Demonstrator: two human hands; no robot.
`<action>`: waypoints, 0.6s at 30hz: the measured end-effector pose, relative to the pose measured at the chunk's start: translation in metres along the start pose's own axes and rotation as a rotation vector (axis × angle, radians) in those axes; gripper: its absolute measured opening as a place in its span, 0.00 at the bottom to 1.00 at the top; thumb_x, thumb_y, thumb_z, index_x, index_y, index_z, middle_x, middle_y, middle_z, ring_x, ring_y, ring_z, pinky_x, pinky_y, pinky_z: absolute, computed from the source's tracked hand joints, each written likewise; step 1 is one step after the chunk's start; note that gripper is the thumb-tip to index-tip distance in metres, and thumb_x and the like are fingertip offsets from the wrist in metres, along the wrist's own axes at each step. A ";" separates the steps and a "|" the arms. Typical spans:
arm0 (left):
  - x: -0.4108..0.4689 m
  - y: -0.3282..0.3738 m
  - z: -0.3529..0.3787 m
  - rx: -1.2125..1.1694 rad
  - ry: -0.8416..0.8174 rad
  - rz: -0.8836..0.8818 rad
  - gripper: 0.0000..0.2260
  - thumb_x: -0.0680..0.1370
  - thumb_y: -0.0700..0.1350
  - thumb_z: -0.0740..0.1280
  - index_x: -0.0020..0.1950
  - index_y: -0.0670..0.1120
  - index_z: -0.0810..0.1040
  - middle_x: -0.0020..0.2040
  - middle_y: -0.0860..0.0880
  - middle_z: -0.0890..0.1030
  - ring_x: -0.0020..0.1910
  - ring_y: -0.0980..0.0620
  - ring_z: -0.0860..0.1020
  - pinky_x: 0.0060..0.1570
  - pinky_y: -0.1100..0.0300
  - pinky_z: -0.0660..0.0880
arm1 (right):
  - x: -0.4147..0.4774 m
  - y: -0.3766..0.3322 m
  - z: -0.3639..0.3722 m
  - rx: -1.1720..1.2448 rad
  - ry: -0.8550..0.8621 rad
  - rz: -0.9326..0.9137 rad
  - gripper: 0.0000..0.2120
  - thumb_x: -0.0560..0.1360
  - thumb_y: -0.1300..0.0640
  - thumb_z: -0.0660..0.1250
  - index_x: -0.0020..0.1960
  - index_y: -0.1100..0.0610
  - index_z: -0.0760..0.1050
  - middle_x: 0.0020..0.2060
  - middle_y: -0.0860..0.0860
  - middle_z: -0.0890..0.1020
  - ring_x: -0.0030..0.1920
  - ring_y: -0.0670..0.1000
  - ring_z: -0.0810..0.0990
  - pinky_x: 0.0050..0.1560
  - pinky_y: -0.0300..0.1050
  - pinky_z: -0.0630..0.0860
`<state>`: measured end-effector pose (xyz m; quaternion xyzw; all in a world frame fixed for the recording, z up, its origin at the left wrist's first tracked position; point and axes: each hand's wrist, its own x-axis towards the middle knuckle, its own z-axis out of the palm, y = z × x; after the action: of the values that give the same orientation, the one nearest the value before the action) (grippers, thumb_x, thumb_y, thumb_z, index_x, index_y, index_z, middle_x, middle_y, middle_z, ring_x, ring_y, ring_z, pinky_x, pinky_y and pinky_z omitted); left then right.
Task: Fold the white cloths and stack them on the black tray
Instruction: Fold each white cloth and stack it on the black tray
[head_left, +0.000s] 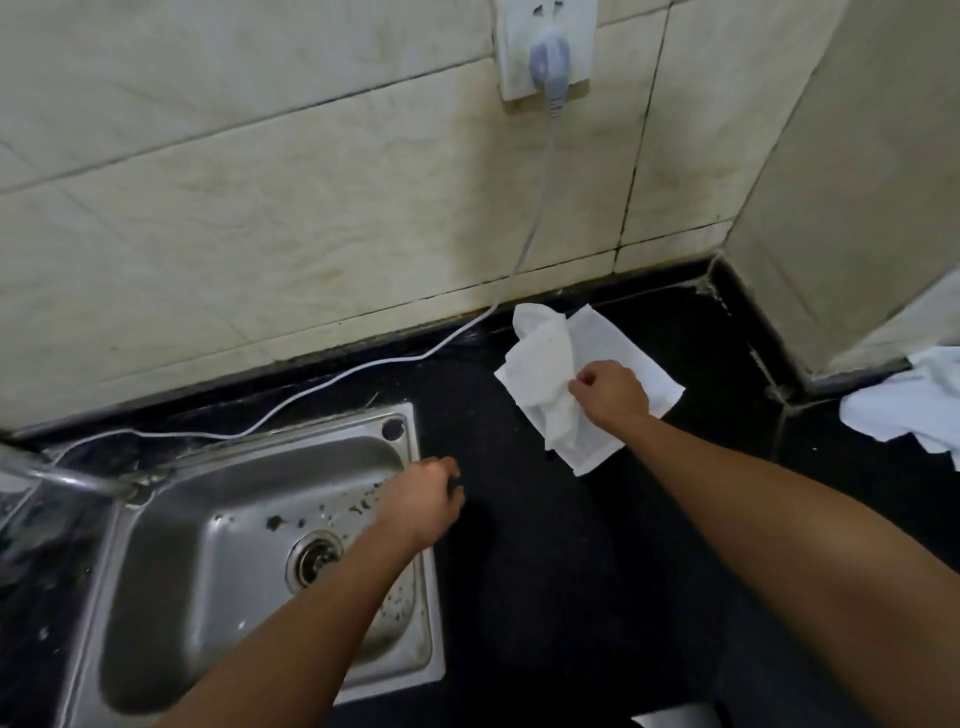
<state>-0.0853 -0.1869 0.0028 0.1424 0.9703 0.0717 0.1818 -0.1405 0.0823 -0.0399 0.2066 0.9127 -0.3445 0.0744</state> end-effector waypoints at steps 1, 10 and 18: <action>0.003 0.001 0.001 -0.015 -0.008 0.011 0.09 0.78 0.50 0.62 0.54 0.48 0.76 0.50 0.48 0.80 0.48 0.46 0.79 0.45 0.54 0.77 | -0.004 -0.003 -0.005 0.062 0.037 -0.037 0.11 0.76 0.51 0.65 0.41 0.58 0.77 0.36 0.51 0.79 0.39 0.51 0.79 0.37 0.44 0.72; 0.043 0.025 -0.006 -0.064 -0.001 0.207 0.09 0.77 0.50 0.63 0.53 0.49 0.77 0.50 0.49 0.81 0.51 0.46 0.79 0.48 0.54 0.75 | -0.085 -0.003 -0.092 0.353 0.357 -0.188 0.12 0.75 0.52 0.58 0.35 0.56 0.71 0.31 0.49 0.75 0.33 0.48 0.73 0.35 0.48 0.70; 0.042 0.079 0.031 -0.141 -0.137 0.399 0.07 0.77 0.48 0.65 0.52 0.50 0.79 0.47 0.52 0.82 0.47 0.50 0.79 0.46 0.56 0.76 | -0.182 0.074 -0.073 0.018 0.314 0.004 0.10 0.76 0.48 0.60 0.38 0.51 0.70 0.32 0.46 0.76 0.33 0.48 0.74 0.33 0.45 0.67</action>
<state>-0.0916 -0.0960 -0.0252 0.3229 0.9009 0.1642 0.2390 0.0564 0.1215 0.0212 0.2603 0.9097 -0.3158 -0.0705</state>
